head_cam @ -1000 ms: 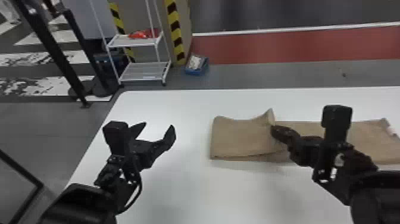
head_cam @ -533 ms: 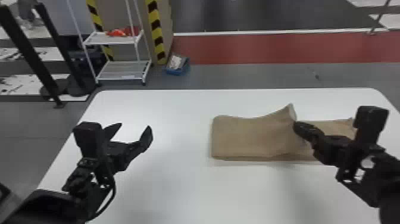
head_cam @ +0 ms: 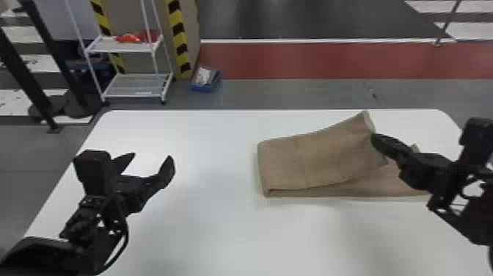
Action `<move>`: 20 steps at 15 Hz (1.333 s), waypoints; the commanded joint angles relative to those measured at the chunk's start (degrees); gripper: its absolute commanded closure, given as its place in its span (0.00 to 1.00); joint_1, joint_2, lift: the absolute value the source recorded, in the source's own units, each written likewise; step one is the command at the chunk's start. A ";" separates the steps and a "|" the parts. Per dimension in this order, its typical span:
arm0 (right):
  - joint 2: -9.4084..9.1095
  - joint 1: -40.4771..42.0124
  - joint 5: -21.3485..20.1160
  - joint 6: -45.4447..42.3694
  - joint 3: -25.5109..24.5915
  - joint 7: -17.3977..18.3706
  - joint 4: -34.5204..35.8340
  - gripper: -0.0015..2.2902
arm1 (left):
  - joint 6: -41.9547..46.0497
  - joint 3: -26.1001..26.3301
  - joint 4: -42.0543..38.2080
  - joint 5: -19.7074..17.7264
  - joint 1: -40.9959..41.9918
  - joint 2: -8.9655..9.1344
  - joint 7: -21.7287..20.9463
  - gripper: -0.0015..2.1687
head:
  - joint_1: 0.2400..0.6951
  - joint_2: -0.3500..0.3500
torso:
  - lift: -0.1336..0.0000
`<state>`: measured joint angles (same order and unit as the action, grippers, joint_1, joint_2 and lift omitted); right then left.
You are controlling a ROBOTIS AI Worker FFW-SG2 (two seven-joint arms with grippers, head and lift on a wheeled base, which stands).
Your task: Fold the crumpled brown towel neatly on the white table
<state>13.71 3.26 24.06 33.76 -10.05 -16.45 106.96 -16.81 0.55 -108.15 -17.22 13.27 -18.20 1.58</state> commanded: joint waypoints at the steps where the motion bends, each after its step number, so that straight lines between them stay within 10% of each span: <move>1: 2.90 0.78 2.04 1.01 -4.01 -0.69 -1.05 0.55 | -0.21 0.16 -0.14 0.17 0.00 0.09 0.00 0.07 | 1.00 0.51 | 0.07; 5: 1.14 -0.98 -3.58 -6.37 -1.81 -3.68 -13.88 0.55 | -0.21 1.56 0.22 2.11 -1.23 0.89 0.00 0.07 | 1.00 0.42 | 0.07; 13: 3.16 0.25 4.07 4.70 -10.69 -4.12 -1.67 0.55 | -2.67 2.35 0.30 4.65 -2.90 1.24 0.00 0.07 | 1.00 0.39 | 0.07; 20: 2.11 -1.95 -1.38 -2.68 -7.00 -4.74 -12.56 0.55 | -2.67 3.67 1.18 4.83 -4.04 1.59 0.00 0.07 | 1.00 0.31 | 0.07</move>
<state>15.87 1.70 22.80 31.52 -17.33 -20.92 94.53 -19.48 4.16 -106.99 -12.37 9.25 -16.62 1.58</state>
